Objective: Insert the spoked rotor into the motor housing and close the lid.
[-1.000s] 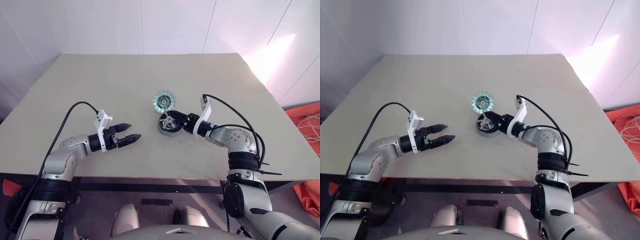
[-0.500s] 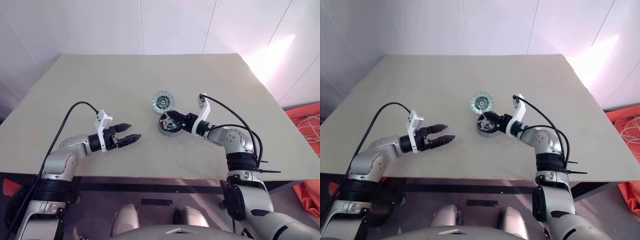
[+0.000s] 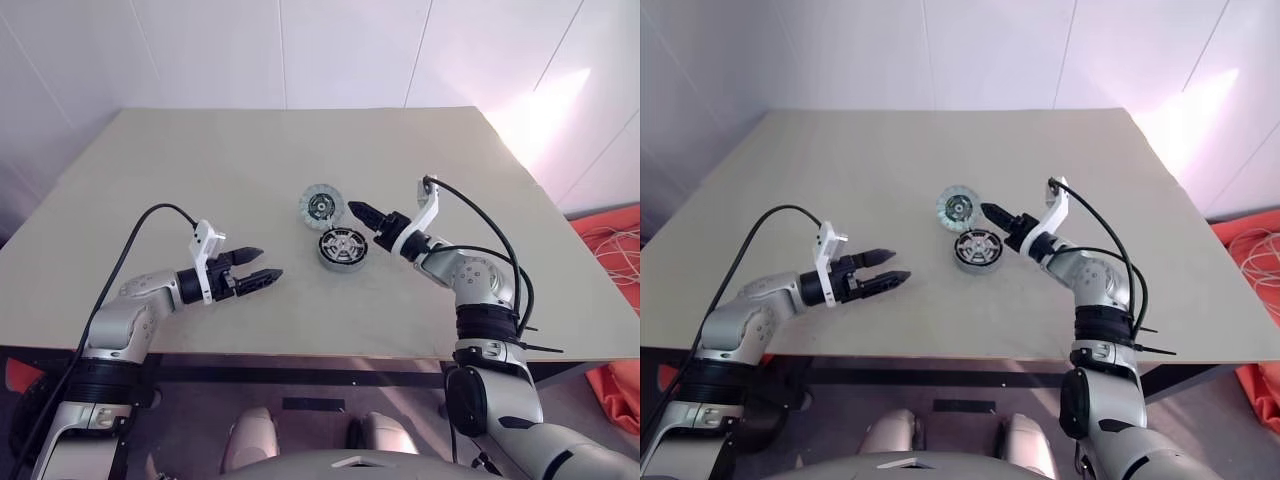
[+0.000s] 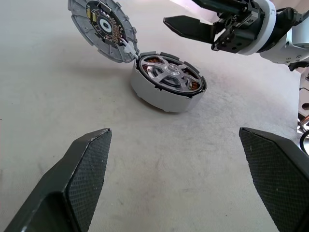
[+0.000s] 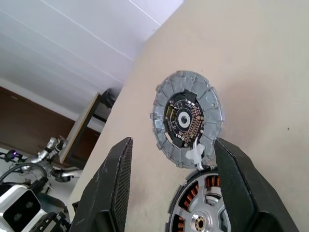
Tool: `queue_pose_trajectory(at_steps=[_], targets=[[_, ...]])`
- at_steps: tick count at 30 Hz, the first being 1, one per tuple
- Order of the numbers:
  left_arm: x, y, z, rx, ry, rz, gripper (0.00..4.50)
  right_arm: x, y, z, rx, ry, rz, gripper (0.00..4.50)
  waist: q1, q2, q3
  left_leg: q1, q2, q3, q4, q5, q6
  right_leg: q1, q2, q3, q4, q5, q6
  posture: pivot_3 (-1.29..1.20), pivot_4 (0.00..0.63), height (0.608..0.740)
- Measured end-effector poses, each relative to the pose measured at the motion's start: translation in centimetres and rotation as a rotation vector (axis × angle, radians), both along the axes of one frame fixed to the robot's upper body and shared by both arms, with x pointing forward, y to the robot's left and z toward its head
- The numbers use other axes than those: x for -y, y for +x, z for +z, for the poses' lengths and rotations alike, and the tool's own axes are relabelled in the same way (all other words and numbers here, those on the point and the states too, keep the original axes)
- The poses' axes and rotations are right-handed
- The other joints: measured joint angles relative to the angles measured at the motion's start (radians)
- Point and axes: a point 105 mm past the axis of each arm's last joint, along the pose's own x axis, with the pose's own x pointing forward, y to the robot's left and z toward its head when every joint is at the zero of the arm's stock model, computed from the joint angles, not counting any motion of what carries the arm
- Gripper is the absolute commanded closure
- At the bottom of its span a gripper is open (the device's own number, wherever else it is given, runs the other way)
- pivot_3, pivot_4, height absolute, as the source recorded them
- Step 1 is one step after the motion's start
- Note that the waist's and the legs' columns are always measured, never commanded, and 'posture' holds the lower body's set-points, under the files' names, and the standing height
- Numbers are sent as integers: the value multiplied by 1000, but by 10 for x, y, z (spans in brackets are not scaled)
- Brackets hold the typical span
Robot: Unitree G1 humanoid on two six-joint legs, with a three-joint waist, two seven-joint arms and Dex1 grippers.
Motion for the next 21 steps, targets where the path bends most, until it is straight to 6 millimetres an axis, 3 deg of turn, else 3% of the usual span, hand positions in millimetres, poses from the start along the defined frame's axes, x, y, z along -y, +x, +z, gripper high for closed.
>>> queue_pose_trajectory(at_steps=[6, 9, 11, 14, 18, 19, 21], targets=[[0, 0, 0, 1, 0, 0, 0, -2, 0, 16, 98, -30, 15, 1478, 0, 0, 0, 0, 0, 0, 0, 0, 0, 0, 0, 0, 0, 0, 0, 0, 0, 740], [0, 0, 0, 1, 0, -1, 0, -12, -6, 29, 198, -136, 82, 1478, 0, 0, 0, 0, 0, 0, 0, 0, 0, 0, 0, 0, 0, 0, 0, 0, 0, 740], [1, 0, 0, 1, -1, -1, 0, -24, -14, 29, 267, -256, 147, 1892, 0, 0, 0, 0, 0, 0, 0, 0, 0, 0, 0, 0, 0, 0, 0, 0, 0, 740], [2, 0, 1, 3, -4, -3, 0, -37, -19, 5, 260, -403, 207, 2826, 0, 0, 0, 0, 0, 0, 0, 0, 0, 0, 0, 0, 0, 0, 0, 0, 0, 740], [2, 0, 1, 4, -4, -3, 0, -30, -17, -22, 222, -533, 207, 4217, 2, 0, 0, -1, -1, -1, 1, 0, 0, 1, 0, 0, 0, 0, 0, 0, 0, 740], [2, 1, 1, 4, -4, -3, 0, -26, -16, -25, 224, -565, 200, 4450, 1, -1, 0, -1, -1, -1, 1, 0, 0, 0, 0, 0, 0, 0, 0, 0, 0, 740], [2, 1, 1, 4, -4, -1, 0, -22, -14, -25, 233, -583, 193, 4450, 0, -1, 0, 0, 0, -1, 1, 0, 0, 0, 0, 0, 0, 0, 0, 0, 0, 740]])
